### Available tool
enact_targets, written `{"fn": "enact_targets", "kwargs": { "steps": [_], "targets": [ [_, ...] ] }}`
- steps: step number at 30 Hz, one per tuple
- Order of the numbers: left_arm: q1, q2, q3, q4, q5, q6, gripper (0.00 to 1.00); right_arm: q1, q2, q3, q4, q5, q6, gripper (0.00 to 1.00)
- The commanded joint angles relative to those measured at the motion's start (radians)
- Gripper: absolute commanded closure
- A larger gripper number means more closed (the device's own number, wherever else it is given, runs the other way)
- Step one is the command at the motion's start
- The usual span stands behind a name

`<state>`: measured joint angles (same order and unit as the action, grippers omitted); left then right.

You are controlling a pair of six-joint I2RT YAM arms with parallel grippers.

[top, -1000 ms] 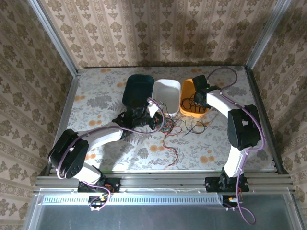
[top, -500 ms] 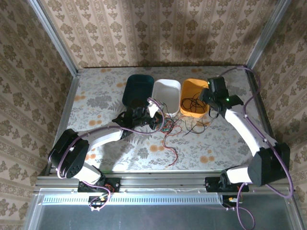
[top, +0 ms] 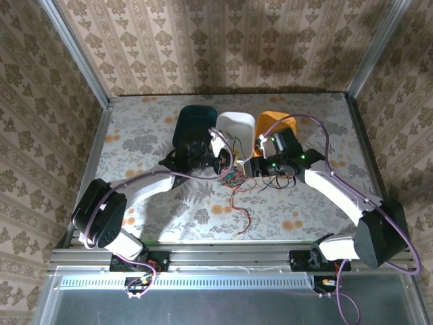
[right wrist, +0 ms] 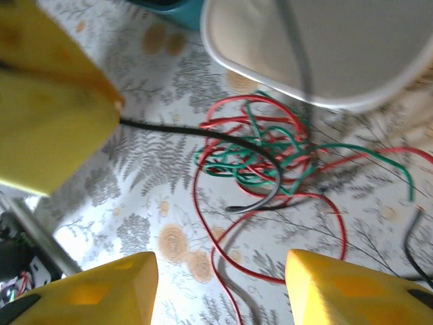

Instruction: Untangle the cables

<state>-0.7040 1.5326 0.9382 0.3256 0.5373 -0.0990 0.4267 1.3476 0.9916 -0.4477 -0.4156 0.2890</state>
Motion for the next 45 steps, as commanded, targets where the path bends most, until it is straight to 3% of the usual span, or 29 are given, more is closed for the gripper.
{"fn": "enact_targets", "kwargs": {
  "steps": [1,8,11,16,17,22,28,31,37,45],
  "targets": [
    [0.013,-0.02,0.066,-0.035,0.099,-0.033,1.0,0.006,0.014,0.033,0.04,-0.06,-0.053,0.46],
    [0.014,-0.044,0.09,-0.055,0.131,-0.034,1.0,0.004,0.038,0.032,0.142,0.076,-0.017,0.46],
    [0.014,-0.043,0.081,-0.028,0.139,-0.06,1.0,0.004,0.088,0.039,0.179,0.103,0.0,0.52],
    [0.018,-0.056,0.068,0.002,0.135,-0.082,1.0,-0.001,0.091,0.038,0.209,0.158,0.02,0.96],
    [0.018,-0.058,0.067,0.007,0.135,-0.084,1.0,-0.003,0.08,0.034,0.211,0.166,0.018,1.0],
    [0.032,-0.041,0.04,0.028,0.112,-0.096,1.0,-0.019,-0.04,0.048,0.209,0.175,0.013,1.0],
    [0.035,0.004,-0.003,0.044,0.043,-0.093,0.53,-0.024,-0.119,0.144,0.169,0.214,0.0,1.0],
    [0.037,0.017,-0.029,0.06,0.019,-0.105,0.45,-0.035,-0.136,0.18,0.17,0.25,0.002,1.0],
    [0.037,0.019,-0.065,0.019,-0.063,-0.063,0.39,-0.067,-0.14,0.231,0.185,0.354,0.016,1.0],
    [0.018,0.041,-0.067,-0.09,-0.109,0.009,0.37,-0.175,-0.022,0.244,0.175,0.452,0.129,1.0]
  ]
}}
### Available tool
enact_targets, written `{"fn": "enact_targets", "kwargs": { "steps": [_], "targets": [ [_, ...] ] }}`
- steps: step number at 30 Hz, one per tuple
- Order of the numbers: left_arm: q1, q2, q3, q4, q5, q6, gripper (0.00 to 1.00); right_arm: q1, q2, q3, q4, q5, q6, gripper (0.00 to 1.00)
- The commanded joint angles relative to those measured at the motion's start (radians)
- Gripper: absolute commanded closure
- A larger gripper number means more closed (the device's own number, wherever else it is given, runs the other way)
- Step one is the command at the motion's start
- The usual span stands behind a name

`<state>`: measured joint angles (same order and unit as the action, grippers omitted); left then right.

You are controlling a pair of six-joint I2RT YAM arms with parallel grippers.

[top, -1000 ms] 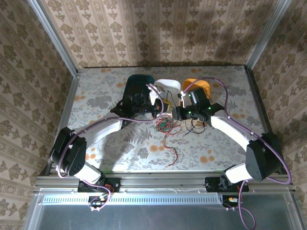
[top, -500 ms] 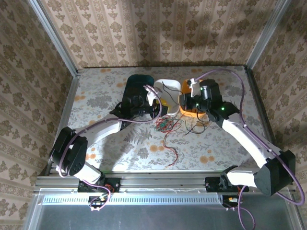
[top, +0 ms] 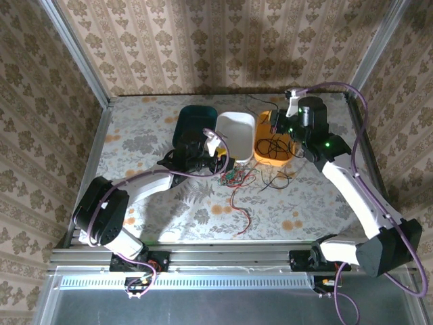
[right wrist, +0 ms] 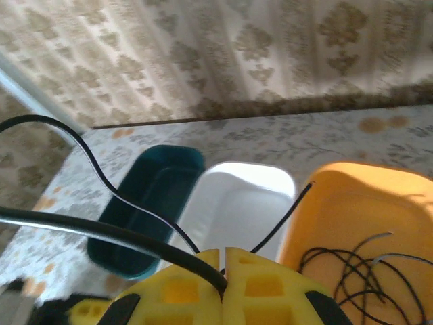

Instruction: Untangle the cables

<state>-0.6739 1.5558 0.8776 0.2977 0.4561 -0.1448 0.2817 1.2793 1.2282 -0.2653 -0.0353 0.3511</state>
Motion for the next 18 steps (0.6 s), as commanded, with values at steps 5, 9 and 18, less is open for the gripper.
{"fn": "enact_targets", "kwargs": {
  "steps": [5,9,18],
  "targets": [
    [-0.044,0.032,-0.002,-0.116,-0.055,0.104,0.37,-0.1,0.156,-0.018,-0.004,0.075,0.166,1.0],
    [-0.055,0.035,0.001,-0.124,-0.059,0.105,0.37,-0.14,0.251,-0.022,0.023,0.046,0.232,1.0],
    [-0.059,0.028,-0.003,-0.135,-0.063,0.109,0.37,-0.164,0.45,-0.005,-0.01,-0.067,0.413,1.0]
  ]
}}
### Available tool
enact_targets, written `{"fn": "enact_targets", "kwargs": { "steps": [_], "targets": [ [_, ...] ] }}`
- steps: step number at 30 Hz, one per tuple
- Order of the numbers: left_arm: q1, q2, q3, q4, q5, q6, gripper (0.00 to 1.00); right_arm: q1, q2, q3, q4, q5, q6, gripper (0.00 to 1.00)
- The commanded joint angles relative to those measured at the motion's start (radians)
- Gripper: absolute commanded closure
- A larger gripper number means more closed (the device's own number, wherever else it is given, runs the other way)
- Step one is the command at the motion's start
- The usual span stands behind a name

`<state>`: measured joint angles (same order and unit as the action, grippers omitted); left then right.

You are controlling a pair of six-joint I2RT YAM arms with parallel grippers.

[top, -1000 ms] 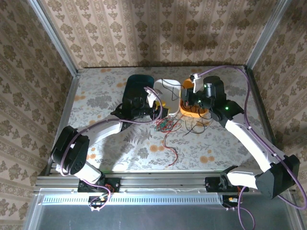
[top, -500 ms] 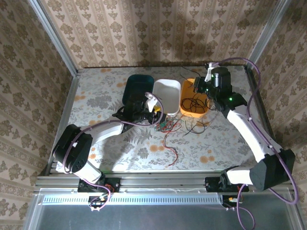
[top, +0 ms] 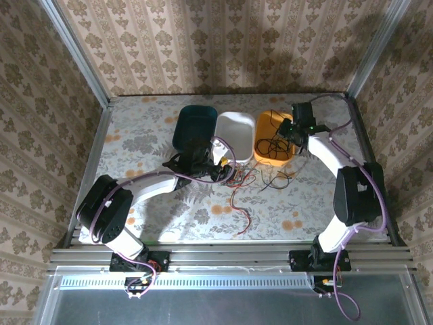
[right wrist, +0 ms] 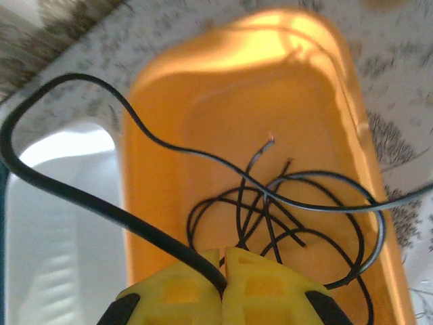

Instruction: Untangle the cables

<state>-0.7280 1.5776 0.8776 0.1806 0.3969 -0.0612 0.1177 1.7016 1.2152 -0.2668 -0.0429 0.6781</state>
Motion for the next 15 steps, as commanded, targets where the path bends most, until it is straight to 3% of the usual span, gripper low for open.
{"fn": "enact_targets", "kwargs": {
  "steps": [1,9,12,13,15],
  "targets": [
    [-0.005,0.004,-0.005,-0.019,-0.004,0.024,0.37,0.0,0.044,0.005,-0.006,-0.074,0.101,1.0],
    [-0.014,0.005,-0.006,-0.026,-0.004,0.03,0.37,-0.003,0.122,-0.011,0.025,-0.178,0.166,0.99],
    [-0.017,0.008,-0.004,-0.026,-0.004,0.033,0.37,-0.007,0.111,-0.009,0.027,-0.161,0.169,0.97],
    [-0.019,0.009,-0.002,-0.027,-0.004,0.035,0.37,-0.011,0.104,-0.009,0.029,-0.153,0.168,0.93],
    [-0.02,0.012,0.004,-0.03,-0.006,0.04,0.37,-0.021,0.09,-0.003,0.014,-0.132,0.167,0.68]
  ]
}}
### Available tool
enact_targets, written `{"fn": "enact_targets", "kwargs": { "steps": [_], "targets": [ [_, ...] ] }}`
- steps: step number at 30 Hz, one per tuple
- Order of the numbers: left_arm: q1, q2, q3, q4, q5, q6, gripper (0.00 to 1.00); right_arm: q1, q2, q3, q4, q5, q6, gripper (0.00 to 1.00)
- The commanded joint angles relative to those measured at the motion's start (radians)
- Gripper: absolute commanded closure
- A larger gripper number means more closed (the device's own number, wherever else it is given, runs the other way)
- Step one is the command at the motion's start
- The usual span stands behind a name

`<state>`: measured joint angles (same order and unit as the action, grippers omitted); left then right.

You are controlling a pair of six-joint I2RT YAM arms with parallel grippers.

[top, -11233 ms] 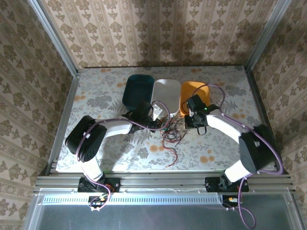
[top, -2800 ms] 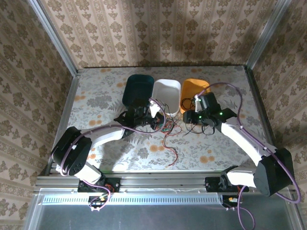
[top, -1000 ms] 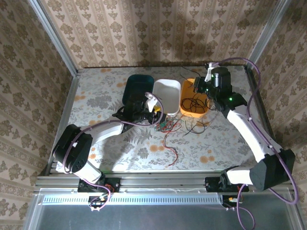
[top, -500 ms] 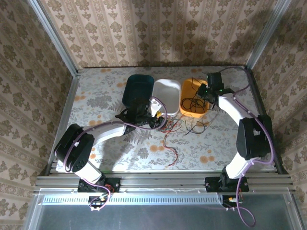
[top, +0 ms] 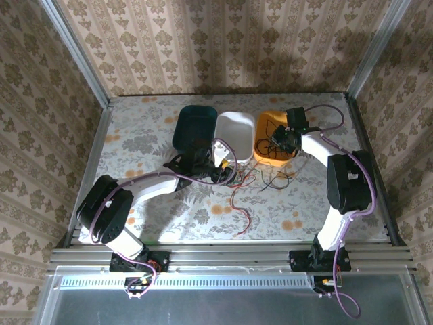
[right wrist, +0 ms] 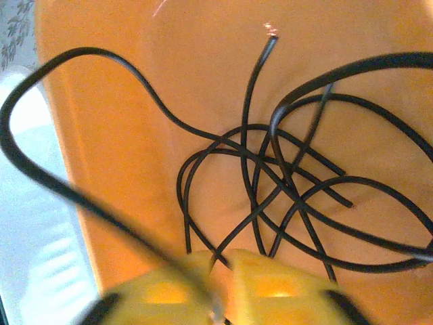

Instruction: Untangle the cables

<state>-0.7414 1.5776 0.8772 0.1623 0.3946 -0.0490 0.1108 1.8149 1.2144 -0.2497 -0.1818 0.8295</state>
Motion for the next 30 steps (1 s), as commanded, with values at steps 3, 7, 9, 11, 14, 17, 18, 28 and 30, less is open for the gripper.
{"fn": "enact_targets", "kwargs": {
  "steps": [3,7,9,11,14,17,18,28,30],
  "targets": [
    [-0.014,0.016,0.016,-0.022,-0.011,0.045,0.37,-0.02,-0.069,0.013,-0.05,0.051,-0.018,0.56],
    [-0.025,0.031,0.041,-0.031,-0.033,0.077,0.36,-0.017,-0.197,-0.033,-0.117,0.11,-0.075,0.54],
    [-0.033,0.042,0.057,-0.035,-0.049,0.092,0.36,-0.017,-0.277,-0.076,-0.166,0.139,-0.111,0.53],
    [-0.036,0.055,0.069,-0.023,-0.05,0.102,0.35,-0.017,-0.363,-0.116,-0.237,0.167,-0.148,0.51],
    [-0.035,0.086,0.101,-0.004,-0.037,0.099,0.34,-0.017,-0.489,-0.176,-0.372,0.181,-0.2,0.49],
    [-0.04,0.13,0.142,0.012,-0.027,0.089,0.34,-0.017,-0.54,-0.233,-0.473,0.14,-0.231,0.49],
    [-0.042,0.143,0.153,0.017,-0.026,0.086,0.35,-0.017,-0.544,-0.252,-0.491,0.116,-0.241,0.49],
    [-0.053,0.158,0.16,0.019,-0.034,0.079,0.34,-0.017,-0.394,-0.342,-0.434,-0.032,-0.271,0.52],
    [-0.052,0.149,0.147,0.017,-0.036,0.075,0.35,-0.017,-0.372,-0.342,-0.43,-0.041,-0.29,0.51]
  ]
}}
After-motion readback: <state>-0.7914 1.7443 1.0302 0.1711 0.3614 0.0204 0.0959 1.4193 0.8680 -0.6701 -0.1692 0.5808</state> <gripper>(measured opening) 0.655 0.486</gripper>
